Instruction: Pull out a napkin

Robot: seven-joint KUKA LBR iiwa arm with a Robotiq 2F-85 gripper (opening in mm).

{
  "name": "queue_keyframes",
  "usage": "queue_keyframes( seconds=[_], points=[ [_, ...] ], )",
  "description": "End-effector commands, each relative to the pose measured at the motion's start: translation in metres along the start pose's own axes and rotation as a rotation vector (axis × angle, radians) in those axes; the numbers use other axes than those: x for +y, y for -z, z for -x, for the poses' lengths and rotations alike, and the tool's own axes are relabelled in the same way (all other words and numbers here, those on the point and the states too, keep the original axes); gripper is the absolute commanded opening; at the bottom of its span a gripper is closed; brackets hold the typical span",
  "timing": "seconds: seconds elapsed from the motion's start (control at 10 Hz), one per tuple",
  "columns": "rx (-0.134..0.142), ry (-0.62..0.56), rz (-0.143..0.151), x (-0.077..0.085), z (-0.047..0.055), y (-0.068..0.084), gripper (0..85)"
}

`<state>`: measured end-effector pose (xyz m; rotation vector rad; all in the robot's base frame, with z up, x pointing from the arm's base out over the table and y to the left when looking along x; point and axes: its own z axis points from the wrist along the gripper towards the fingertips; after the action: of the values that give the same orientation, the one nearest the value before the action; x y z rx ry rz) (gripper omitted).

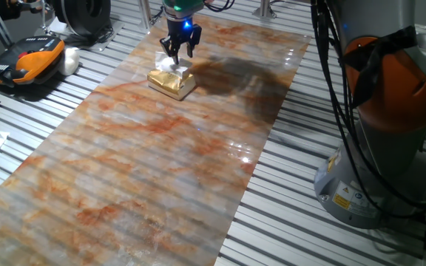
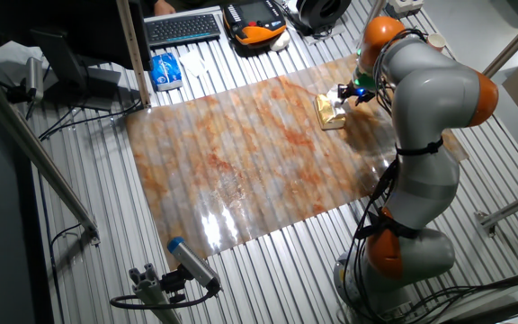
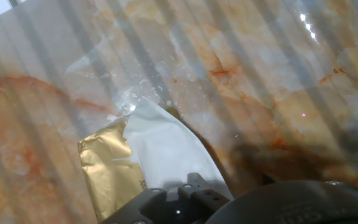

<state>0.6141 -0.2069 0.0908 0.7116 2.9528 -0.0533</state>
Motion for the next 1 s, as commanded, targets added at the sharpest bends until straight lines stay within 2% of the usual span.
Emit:
queue_keyframes(
  seconds=[0.0, 0.1, 0.3, 0.4, 0.8, 0.9],
  points=[
    [0.000, 0.003, 0.000, 0.0001, -0.0001, -0.0002, 51.0],
    [0.002, 0.008, 0.004, 0.0003, -0.0001, -0.0004, 34.0],
    [0.007, 0.017, 0.006, 0.0003, 0.0001, -0.0010, 34.0],
    [0.011, 0.022, 0.013, 0.0004, 0.0002, -0.0015, 17.0],
    [0.014, 0.029, 0.015, -0.0007, 0.0009, -0.0008, 17.0],
    [0.014, 0.029, 0.018, -0.0013, 0.0010, -0.0004, 34.0]
  ],
)
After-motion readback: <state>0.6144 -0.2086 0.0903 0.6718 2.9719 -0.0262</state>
